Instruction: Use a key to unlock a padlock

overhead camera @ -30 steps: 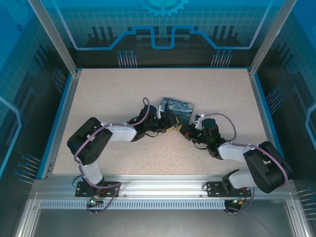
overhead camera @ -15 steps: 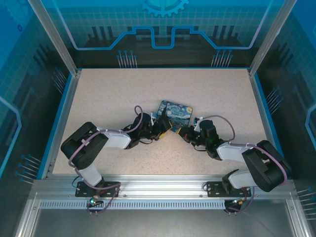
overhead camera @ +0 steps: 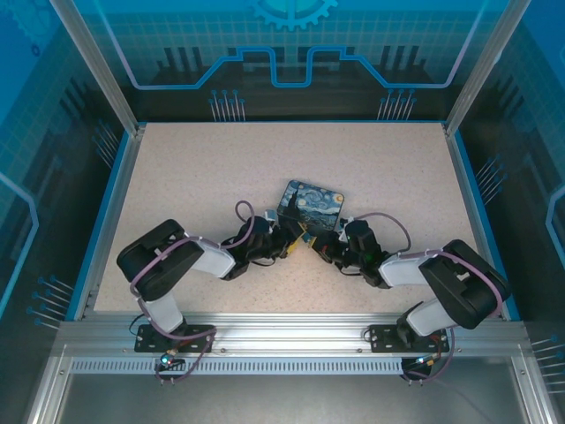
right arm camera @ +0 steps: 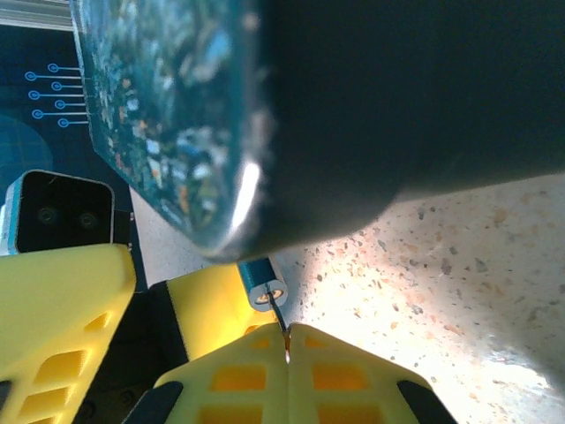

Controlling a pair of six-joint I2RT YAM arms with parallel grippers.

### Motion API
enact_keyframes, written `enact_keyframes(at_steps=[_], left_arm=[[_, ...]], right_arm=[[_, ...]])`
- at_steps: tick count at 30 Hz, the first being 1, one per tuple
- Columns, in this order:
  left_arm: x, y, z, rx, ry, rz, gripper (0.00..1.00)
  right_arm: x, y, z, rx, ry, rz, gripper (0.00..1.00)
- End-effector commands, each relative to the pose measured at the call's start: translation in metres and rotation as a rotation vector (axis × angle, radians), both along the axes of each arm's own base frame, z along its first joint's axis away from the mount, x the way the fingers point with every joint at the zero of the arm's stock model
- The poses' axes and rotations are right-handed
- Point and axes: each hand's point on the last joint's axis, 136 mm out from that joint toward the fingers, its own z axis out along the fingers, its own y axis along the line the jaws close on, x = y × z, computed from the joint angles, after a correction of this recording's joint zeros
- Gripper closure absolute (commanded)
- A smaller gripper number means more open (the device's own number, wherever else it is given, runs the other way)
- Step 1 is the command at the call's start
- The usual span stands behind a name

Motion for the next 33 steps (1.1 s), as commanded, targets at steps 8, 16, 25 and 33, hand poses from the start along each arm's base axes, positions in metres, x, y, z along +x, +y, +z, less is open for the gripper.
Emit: enact_keyframes(at_steps=[8, 16, 25, 33], left_arm=[[0.007, -0.009, -0.001, -0.026, -0.018, 0.018, 0.46], [0.011, -0.017, 0.005, -0.048, -0.041, 0.012, 0.51], [0.014, -0.028, 0.009, -0.082, -0.051, 0.004, 0.61], [0.013, -0.031, 0.005, -0.076, -0.044, -0.004, 0.61]], right_arm=[[-0.006, -0.002, -0.009, -0.011, 0.036, -0.028, 1.0], [-0.008, 0.0, -0.009, -0.011, 0.043, -0.028, 1.0], [-0.007, 0.002, -0.009, -0.011, 0.045, -0.025, 1.0], [-0.006, 0.003, -0.006, -0.004, 0.039, -0.027, 1.0]])
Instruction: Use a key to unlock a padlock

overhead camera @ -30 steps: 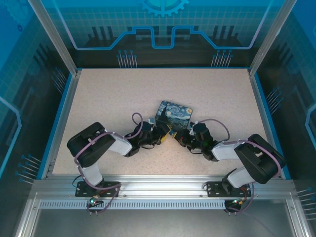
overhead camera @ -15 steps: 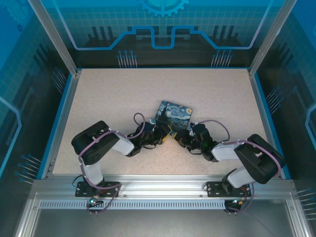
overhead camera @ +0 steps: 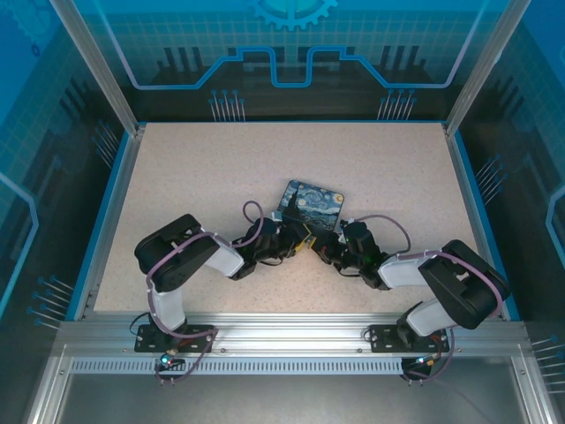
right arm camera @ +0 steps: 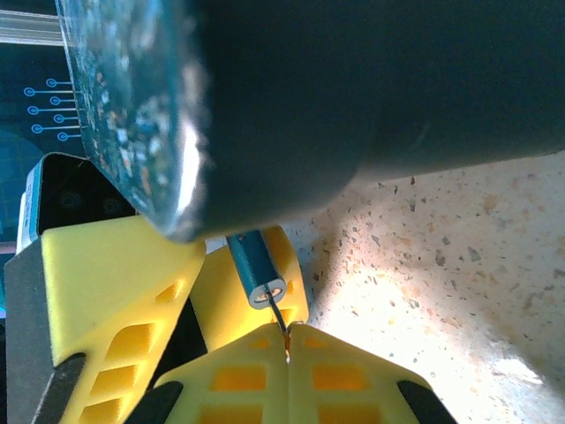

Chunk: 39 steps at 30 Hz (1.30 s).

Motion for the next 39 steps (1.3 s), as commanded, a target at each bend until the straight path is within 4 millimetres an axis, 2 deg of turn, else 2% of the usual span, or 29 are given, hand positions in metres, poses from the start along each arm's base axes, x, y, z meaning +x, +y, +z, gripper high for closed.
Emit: enact_keyframes(at_steps=[1, 17, 19, 22, 24, 26, 29, 32, 36, 39], left_arm=[[0.006, -0.012, 0.015, -0.05, -0.041, -0.001, 0.62], [0.003, -0.006, 0.009, -0.018, -0.046, 0.004, 0.98], [0.003, -0.005, 0.01, -0.013, -0.052, 0.003, 1.0], [0.001, -0.003, 0.014, 0.017, -0.065, -0.004, 1.0], [0.001, -0.001, 0.016, 0.036, -0.068, -0.003, 1.0], [0.002, 0.001, 0.019, 0.04, -0.065, -0.002, 1.0], [0.002, 0.0, 0.023, 0.032, -0.047, -0.003, 1.0], [0.002, -0.001, 0.025, 0.019, -0.023, -0.005, 1.0], [0.003, -0.001, 0.026, -0.002, 0.017, -0.008, 1.0], [0.005, 0.002, 0.029, -0.01, 0.032, -0.005, 1.0]], right_arm=[[-0.004, 0.003, -0.003, -0.008, 0.017, 0.004, 1.0], [-0.009, -0.003, -0.012, -0.052, 0.024, 0.008, 0.97], [-0.009, -0.004, -0.01, -0.066, 0.007, 0.02, 0.93], [-0.012, -0.008, -0.007, -0.132, -0.046, 0.087, 0.82], [-0.017, -0.015, -0.005, -0.233, -0.093, 0.149, 0.72], [-0.024, -0.031, -0.009, -0.37, -0.124, 0.203, 0.67], [-0.026, -0.05, -0.001, -0.516, -0.238, 0.246, 0.6], [-0.024, -0.059, 0.019, -0.637, -0.4, 0.291, 0.59], [-0.022, -0.059, 0.052, -0.841, -0.652, 0.346, 0.58], [-0.024, -0.051, 0.071, -1.005, -0.819, 0.379, 0.58]])
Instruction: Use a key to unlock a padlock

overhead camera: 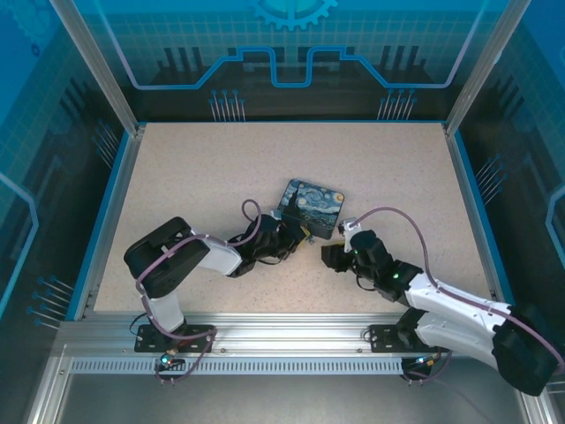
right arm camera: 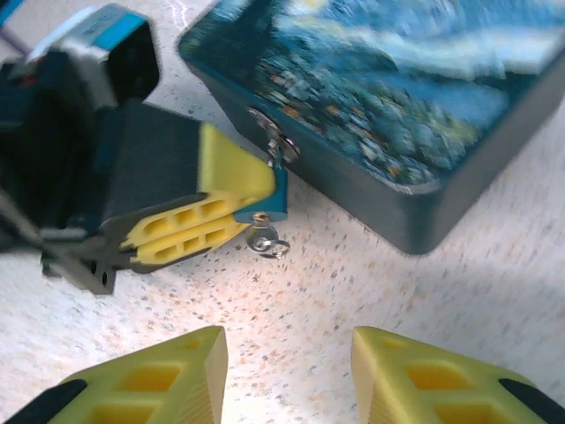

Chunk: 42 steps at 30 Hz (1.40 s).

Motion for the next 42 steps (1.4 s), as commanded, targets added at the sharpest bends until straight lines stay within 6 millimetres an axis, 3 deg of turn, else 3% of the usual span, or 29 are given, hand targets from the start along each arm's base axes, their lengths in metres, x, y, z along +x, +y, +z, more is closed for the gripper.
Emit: enact_keyframes(at_steps=[1, 6, 12, 18, 29, 34, 42], left_arm=[[0.005, -0.002, 0.022, -0.049, 0.006, -0.007, 1.0], [0.008, 0.002, 0.026, -0.068, 0.036, -0.008, 1.0], [0.01, 0.002, 0.033, -0.11, 0.056, -0.018, 1.0], [0.011, 0.004, 0.035, -0.124, 0.057, -0.016, 1.0], [0.011, 0.004, 0.036, -0.13, 0.058, -0.017, 1.0], [0.011, 0.003, 0.036, -0.132, 0.059, -0.021, 1.0], [0.01, 0.003, 0.036, -0.129, 0.06, -0.022, 1.0]], right_arm=[[0.008, -0.008, 0.021, -0.306, -0.25, 0.038, 0.58], [0.005, 0.011, 0.028, -0.538, -0.395, 0.101, 0.58], [0.011, 0.042, 0.018, -0.668, -0.454, 0.184, 0.59], [0.02, 0.06, 0.007, -0.711, -0.463, 0.23, 0.59], [0.037, 0.06, -0.017, -0.701, -0.389, 0.246, 0.66], [0.048, 0.063, -0.018, -0.67, -0.393, 0.22, 0.69], [0.056, 0.068, -0.018, -0.655, -0.391, 0.221, 0.84]])
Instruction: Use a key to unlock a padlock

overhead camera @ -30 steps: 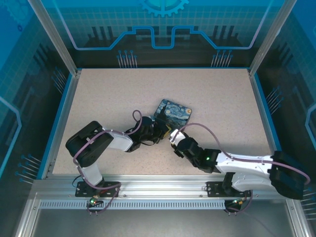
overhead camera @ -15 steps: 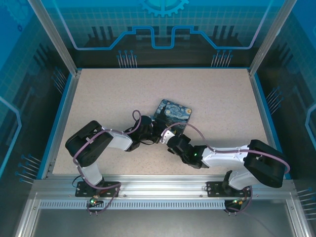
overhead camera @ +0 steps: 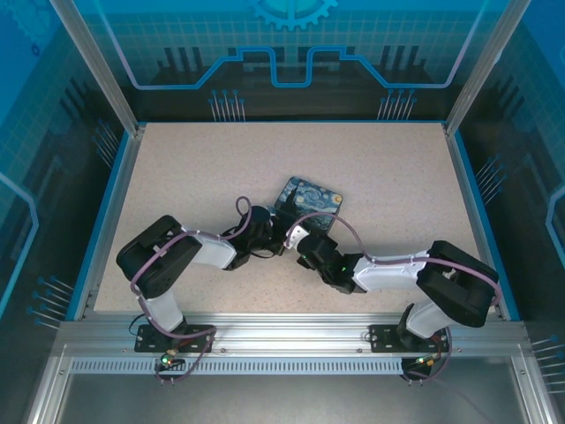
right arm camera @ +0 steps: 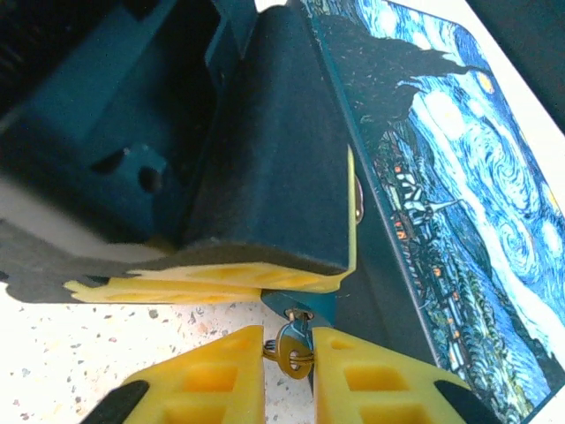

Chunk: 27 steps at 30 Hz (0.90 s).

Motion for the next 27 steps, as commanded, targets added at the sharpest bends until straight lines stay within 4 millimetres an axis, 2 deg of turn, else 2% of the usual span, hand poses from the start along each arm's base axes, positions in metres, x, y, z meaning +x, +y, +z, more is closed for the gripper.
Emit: enact_keyframes(at_steps=[1, 7, 12, 17, 24, 27], left_arm=[[0.005, -0.009, 0.03, -0.061, -0.059, -0.022, 1.0], [0.004, -0.009, 0.025, -0.051, -0.054, -0.026, 1.0], [0.002, -0.006, 0.018, -0.027, -0.052, -0.024, 1.0], [0.002, -0.002, 0.008, 0.0, -0.046, -0.016, 1.0], [0.001, 0.002, 0.0, 0.03, -0.046, -0.005, 1.0], [0.002, 0.003, -0.001, 0.038, -0.049, -0.004, 1.0]], right_arm=[[0.01, 0.012, 0.012, 0.062, -0.018, 0.007, 0.86], [0.007, 0.016, 0.016, 0.166, 0.056, 0.025, 1.0], [-0.002, 0.023, 0.016, 0.348, 0.217, 0.053, 1.0], [-0.01, 0.029, 0.012, 0.449, 0.323, 0.065, 1.0], [-0.012, 0.024, 0.005, 0.572, 0.421, 0.045, 1.0], [-0.015, 0.021, 0.003, 0.554, 0.431, 0.047, 0.91]])
